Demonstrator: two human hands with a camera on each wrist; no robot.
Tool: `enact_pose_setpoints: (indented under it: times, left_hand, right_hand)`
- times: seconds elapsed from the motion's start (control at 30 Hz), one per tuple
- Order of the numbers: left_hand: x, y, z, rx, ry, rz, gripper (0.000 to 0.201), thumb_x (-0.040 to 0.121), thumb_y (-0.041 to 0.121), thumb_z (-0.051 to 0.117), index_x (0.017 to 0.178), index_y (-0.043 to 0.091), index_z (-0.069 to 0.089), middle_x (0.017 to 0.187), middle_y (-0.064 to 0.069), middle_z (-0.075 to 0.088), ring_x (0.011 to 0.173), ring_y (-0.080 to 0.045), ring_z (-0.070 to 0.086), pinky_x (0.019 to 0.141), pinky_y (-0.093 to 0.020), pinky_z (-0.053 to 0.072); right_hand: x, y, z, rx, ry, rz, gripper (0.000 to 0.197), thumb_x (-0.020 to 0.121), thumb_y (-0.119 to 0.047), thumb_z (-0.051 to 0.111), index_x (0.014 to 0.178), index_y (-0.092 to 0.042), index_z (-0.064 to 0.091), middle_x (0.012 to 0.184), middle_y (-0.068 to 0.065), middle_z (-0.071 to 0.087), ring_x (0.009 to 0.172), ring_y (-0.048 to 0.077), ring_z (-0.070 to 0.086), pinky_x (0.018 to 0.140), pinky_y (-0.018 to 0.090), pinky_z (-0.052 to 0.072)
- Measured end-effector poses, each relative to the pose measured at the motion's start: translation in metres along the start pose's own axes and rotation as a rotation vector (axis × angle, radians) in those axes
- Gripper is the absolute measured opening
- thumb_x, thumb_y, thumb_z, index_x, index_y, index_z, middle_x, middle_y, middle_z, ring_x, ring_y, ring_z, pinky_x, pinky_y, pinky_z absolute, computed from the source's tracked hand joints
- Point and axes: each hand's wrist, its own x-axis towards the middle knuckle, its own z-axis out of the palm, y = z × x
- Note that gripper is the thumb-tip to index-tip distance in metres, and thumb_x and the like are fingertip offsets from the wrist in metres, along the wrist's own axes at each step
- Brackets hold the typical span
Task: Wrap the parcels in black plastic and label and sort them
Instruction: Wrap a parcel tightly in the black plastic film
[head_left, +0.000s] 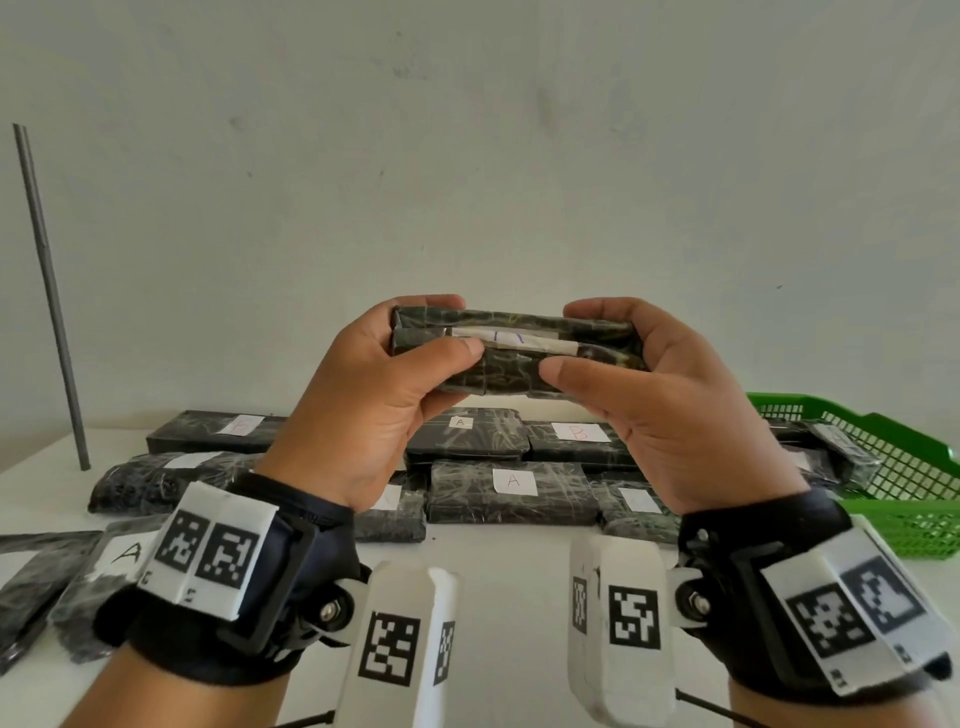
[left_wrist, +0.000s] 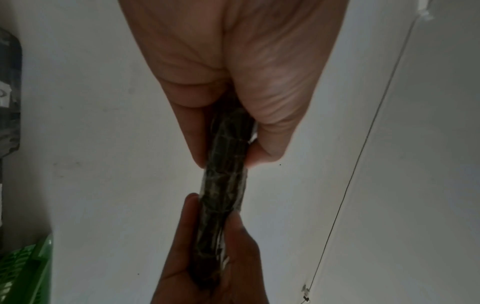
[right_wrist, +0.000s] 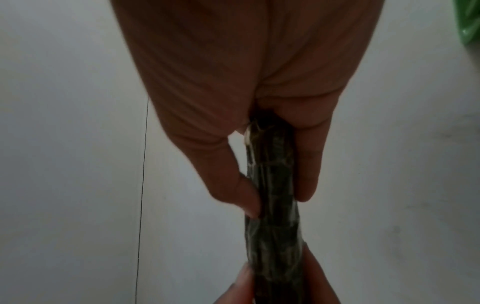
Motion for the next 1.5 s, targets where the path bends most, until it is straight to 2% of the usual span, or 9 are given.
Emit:
enact_pose_setpoints:
  times: [0.17, 0.3, 0.5, 0.67, 0.87, 1.2, 1.3, 1.4, 1.5]
  left_hand:
    - [-0.001, -0.001, 0.002, 0.005, -0.029, -0.002, 0.051, 0.068, 0.014, 0.081, 0.116, 0.014, 0.065, 0.096, -0.006, 0.077, 0.09, -0.017, 0.077, 0.077, -0.025, 0.062]
    - [0.002, -0.001, 0.001, -0.053, 0.006, -0.041, 0.032, 0.07, 0.019, 0.073, 0.098, 0.006, 0.068, 0.085, -0.006, 0.078, 0.079, -0.015, 0.077, 0.068, -0.024, 0.062]
    - [-0.001, 0.003, -0.001, -0.002, -0.091, -0.193, 0.031, 0.076, 0.031, 0.071, 0.094, 0.006, 0.074, 0.094, -0.013, 0.078, 0.088, -0.026, 0.078, 0.077, -0.032, 0.066]
    - [0.002, -0.003, 0.002, 0.002, 0.039, -0.045, 0.018, 0.099, 0.002, 0.057, 0.096, 0.007, 0.074, 0.085, -0.005, 0.078, 0.082, -0.012, 0.075, 0.076, -0.024, 0.062]
    - [0.0, 0.0, -0.001, 0.151, -0.104, 0.049, 0.014, 0.081, 0.03, 0.081, 0.092, 0.02, 0.081, 0.1, -0.006, 0.08, 0.101, -0.018, 0.076, 0.088, -0.03, 0.061]
    - [0.001, -0.006, 0.004, 0.081, -0.066, 0.039, 0.008, 0.087, 0.021, 0.068, 0.087, 0.015, 0.074, 0.093, -0.006, 0.079, 0.094, -0.018, 0.076, 0.088, -0.035, 0.061]
    - [0.0, -0.004, 0.004, 0.132, -0.023, 0.042, 0.006, 0.094, 0.016, 0.07, 0.093, 0.011, 0.068, 0.093, -0.008, 0.078, 0.096, -0.021, 0.077, 0.092, -0.04, 0.06]
    - [-0.001, -0.003, 0.003, 0.209, -0.001, 0.082, 0.029, 0.074, 0.034, 0.085, 0.089, 0.016, 0.069, 0.094, -0.014, 0.077, 0.098, -0.028, 0.077, 0.092, -0.042, 0.06]
    - [-0.002, -0.003, 0.001, 0.166, 0.037, 0.072, 0.043, 0.065, 0.026, 0.097, 0.092, 0.01, 0.067, 0.093, -0.013, 0.077, 0.095, -0.029, 0.078, 0.092, -0.044, 0.062]
  right_hand:
    - [0.003, 0.0, -0.001, 0.079, 0.055, 0.008, 0.04, 0.073, -0.006, 0.09, 0.108, -0.013, 0.071, 0.102, 0.011, 0.081, 0.101, 0.033, 0.078, 0.09, 0.039, 0.061]
    - [0.003, 0.001, 0.002, 0.114, 0.033, -0.008, 0.044, 0.075, -0.02, 0.084, 0.117, -0.018, 0.072, 0.108, 0.011, 0.078, 0.108, 0.034, 0.076, 0.101, 0.044, 0.057]
    - [0.004, -0.001, 0.003, 0.018, 0.123, -0.125, 0.01, 0.09, -0.015, 0.081, 0.084, -0.023, 0.08, 0.089, 0.007, 0.078, 0.093, 0.03, 0.076, 0.086, 0.038, 0.056]
    - [0.002, -0.002, 0.001, 0.111, 0.069, -0.064, 0.013, 0.085, -0.014, 0.081, 0.096, -0.021, 0.08, 0.093, 0.008, 0.077, 0.095, 0.024, 0.073, 0.098, 0.042, 0.055]
    - [0.001, -0.006, 0.003, 0.186, 0.115, -0.14, 0.017, 0.083, -0.005, 0.08, 0.094, -0.016, 0.076, 0.089, 0.006, 0.078, 0.093, 0.024, 0.077, 0.09, 0.035, 0.06]
    - [-0.002, -0.009, 0.005, 0.005, 0.138, -0.149, 0.022, 0.073, -0.019, 0.091, 0.083, -0.022, 0.072, 0.087, 0.014, 0.078, 0.091, 0.038, 0.077, 0.088, 0.048, 0.062]
    - [-0.005, -0.012, 0.013, -0.076, 0.129, -0.148, 0.041, 0.07, -0.026, 0.098, 0.091, -0.018, 0.064, 0.08, 0.003, 0.077, 0.077, 0.021, 0.075, 0.072, 0.032, 0.061]
    - [-0.006, -0.012, 0.021, -0.093, 0.152, -0.138, 0.04, 0.073, -0.024, 0.094, 0.093, -0.013, 0.061, 0.072, -0.006, 0.073, 0.066, 0.009, 0.07, 0.063, 0.017, 0.053]
    - [-0.007, -0.012, 0.025, -0.064, 0.14, -0.129, 0.034, 0.078, -0.022, 0.091, 0.093, -0.014, 0.061, 0.076, -0.002, 0.074, 0.073, 0.013, 0.072, 0.069, 0.022, 0.055]
